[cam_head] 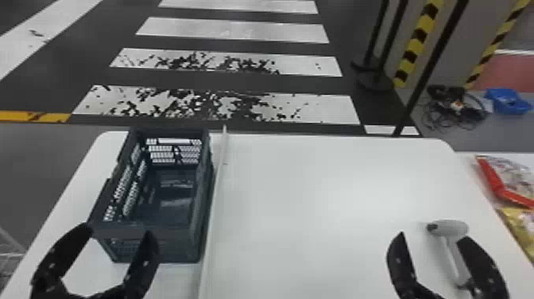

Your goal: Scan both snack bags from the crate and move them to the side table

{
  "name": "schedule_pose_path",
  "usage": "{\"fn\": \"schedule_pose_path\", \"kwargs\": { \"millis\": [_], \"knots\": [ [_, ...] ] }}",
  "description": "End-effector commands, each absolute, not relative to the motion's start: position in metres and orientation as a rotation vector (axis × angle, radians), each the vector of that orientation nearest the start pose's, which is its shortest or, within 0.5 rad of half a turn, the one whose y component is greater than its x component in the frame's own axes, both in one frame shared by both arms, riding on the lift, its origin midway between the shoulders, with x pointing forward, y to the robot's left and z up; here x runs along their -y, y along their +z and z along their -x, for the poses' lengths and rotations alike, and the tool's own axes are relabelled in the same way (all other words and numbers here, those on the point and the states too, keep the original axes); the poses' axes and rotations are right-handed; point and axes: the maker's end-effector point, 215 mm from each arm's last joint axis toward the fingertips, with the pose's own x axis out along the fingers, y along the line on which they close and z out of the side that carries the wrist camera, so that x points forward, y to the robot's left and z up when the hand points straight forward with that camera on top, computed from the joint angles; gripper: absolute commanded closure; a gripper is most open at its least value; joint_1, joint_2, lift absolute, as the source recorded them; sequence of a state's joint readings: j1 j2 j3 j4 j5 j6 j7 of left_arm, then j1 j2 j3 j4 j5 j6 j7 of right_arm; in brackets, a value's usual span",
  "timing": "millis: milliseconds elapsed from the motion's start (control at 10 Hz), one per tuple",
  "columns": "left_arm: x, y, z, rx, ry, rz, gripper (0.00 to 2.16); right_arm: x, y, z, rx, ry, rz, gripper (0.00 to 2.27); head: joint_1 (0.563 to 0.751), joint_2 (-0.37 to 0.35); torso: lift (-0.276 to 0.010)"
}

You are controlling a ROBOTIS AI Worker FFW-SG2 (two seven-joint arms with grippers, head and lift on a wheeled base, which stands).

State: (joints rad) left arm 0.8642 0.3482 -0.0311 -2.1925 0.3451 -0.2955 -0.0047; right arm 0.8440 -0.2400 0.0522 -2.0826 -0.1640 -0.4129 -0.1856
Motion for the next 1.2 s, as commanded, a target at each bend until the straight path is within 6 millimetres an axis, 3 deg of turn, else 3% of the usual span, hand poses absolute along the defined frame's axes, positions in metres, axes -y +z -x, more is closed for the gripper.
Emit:
{"fn": "schedule_pose_path", "kwargs": {
  "millis": [0, 1100],
  "knots": [
    [-0.224, -0.319, -0.338, 0.000, -0.199, 0.135, 0.04, 0.253, -0.340, -0.332, 0.027, -0.023, -0.045, 0.08, 0.695, -0.056, -0.095],
    [-0.226, -0.334, -0.341, -0.027, -0.206, 0.149, 0.04, 0.247, -0.354, -0.329, -0.044, -0.014, -0.043, 0.08, 0.695, -0.039, -0.095]
  ]
}}
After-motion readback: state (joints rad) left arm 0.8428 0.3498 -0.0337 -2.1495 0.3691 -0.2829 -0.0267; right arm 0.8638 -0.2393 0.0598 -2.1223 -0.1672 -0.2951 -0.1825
